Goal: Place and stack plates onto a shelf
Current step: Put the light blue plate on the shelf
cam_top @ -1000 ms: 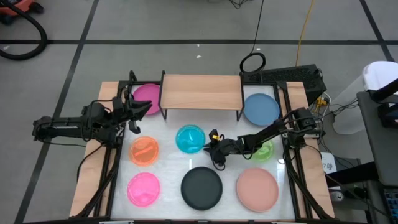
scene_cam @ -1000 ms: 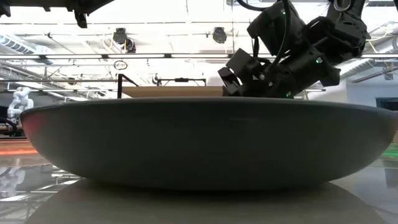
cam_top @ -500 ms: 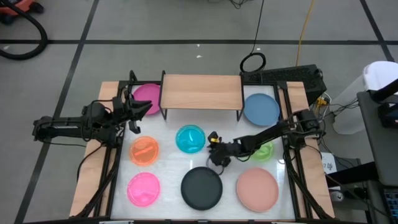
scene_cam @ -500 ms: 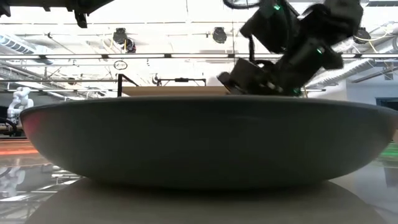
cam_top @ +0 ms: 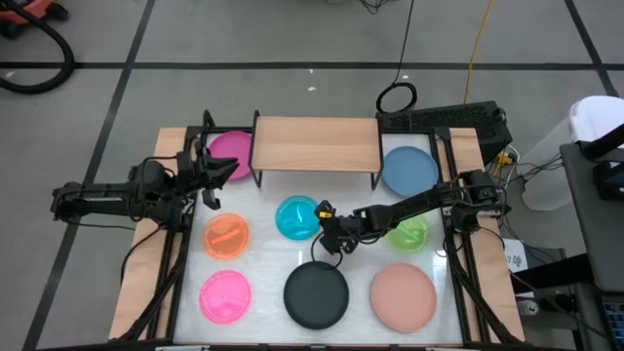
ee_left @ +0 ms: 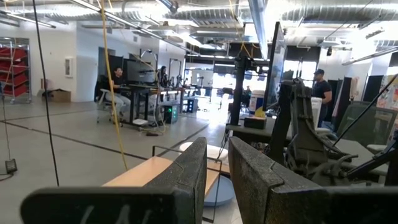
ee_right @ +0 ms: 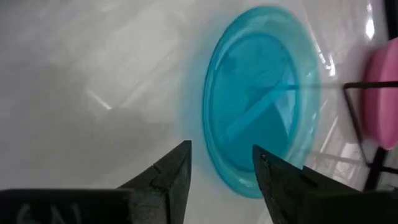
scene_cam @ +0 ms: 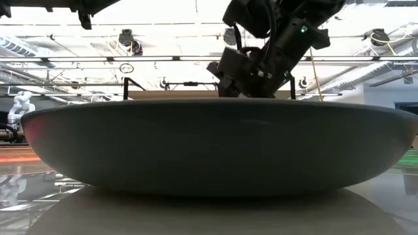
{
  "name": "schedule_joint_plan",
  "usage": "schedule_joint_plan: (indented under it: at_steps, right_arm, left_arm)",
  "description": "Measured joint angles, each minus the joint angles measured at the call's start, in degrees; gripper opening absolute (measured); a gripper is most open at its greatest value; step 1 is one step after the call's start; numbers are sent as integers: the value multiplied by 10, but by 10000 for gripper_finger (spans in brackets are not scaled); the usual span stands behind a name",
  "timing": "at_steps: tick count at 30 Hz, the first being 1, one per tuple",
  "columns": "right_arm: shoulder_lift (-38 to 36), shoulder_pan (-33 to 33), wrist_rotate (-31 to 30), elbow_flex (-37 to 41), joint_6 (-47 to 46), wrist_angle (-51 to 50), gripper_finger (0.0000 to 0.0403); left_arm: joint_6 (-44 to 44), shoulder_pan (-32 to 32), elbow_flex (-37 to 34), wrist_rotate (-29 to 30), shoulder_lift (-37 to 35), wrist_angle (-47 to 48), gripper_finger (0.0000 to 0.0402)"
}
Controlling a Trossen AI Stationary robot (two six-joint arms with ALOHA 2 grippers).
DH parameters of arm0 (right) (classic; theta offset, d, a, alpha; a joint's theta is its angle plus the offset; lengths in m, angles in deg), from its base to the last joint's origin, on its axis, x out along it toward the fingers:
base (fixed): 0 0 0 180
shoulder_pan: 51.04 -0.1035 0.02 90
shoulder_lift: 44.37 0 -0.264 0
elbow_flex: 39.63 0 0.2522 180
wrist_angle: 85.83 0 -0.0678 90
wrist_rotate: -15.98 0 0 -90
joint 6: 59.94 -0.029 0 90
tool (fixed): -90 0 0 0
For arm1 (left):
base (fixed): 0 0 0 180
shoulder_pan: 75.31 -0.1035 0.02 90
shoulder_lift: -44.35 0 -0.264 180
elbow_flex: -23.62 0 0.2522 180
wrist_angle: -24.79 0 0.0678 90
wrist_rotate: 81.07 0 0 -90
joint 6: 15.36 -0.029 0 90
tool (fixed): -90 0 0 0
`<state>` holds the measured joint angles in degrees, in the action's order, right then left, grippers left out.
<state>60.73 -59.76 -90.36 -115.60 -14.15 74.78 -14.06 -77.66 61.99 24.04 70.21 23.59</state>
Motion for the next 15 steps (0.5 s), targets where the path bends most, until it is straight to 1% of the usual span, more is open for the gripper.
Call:
schedule_joint_plan:
  at_steps: [4,7,15]
  right_arm:
    - [-1,13,2,0,20,0,151]
    - [10,19,18,0,31,2,151]
    - [49,20,11,-2,46,14,148]
  left_arm:
    - [0,0,0,0,0,0,72]
    - [0,0,0,0,0,0,72]
    - [0,0,0,0,0,0,72]
